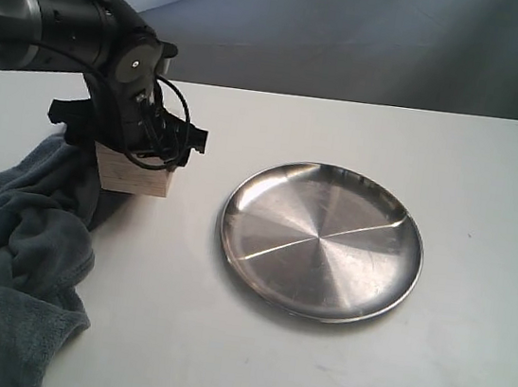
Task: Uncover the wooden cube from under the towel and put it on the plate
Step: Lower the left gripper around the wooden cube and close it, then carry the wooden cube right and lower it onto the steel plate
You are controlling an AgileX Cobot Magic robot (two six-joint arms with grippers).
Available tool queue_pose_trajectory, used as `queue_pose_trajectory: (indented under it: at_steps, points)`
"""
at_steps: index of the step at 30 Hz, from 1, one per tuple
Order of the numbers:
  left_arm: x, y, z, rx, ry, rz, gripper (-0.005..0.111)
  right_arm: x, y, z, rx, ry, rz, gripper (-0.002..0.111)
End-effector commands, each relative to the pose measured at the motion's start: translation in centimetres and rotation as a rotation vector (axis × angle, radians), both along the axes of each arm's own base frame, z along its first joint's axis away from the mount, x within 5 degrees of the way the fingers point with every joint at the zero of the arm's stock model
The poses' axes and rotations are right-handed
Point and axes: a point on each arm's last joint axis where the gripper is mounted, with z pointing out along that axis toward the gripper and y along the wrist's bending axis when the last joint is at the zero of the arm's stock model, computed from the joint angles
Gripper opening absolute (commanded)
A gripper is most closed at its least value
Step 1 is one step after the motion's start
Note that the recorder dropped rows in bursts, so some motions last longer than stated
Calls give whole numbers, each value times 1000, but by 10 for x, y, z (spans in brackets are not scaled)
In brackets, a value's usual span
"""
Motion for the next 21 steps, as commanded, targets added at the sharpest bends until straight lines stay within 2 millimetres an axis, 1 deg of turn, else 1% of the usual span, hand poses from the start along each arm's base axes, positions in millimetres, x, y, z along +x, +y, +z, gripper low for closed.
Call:
queue_pose_trajectory:
  at_steps: [1, 6, 9, 13, 18, 21]
  points:
    - [-4, -3, 20, -24, -31, -64, 0, 0, 0, -2, 9, 6, 5, 3]
    - [-7, -6, 29, -53, -32, -137, 0, 0, 0, -2, 9, 6, 5, 3]
    - [-9, -9, 29, -68, -17, -173, 0, 0, 0, -2, 9, 6, 5, 3]
    - [-12, -15, 28, -112, 17, -266, 0, 0, 0, -2, 9, 6, 5, 3]
    - [-19, -35, 30, -182, 8, -374, 0, 0, 0, -2, 9, 6, 5, 3]
    - [-28, -55, 30, -188, -17, -440, 0, 0, 0, -2, 9, 6, 5, 3]
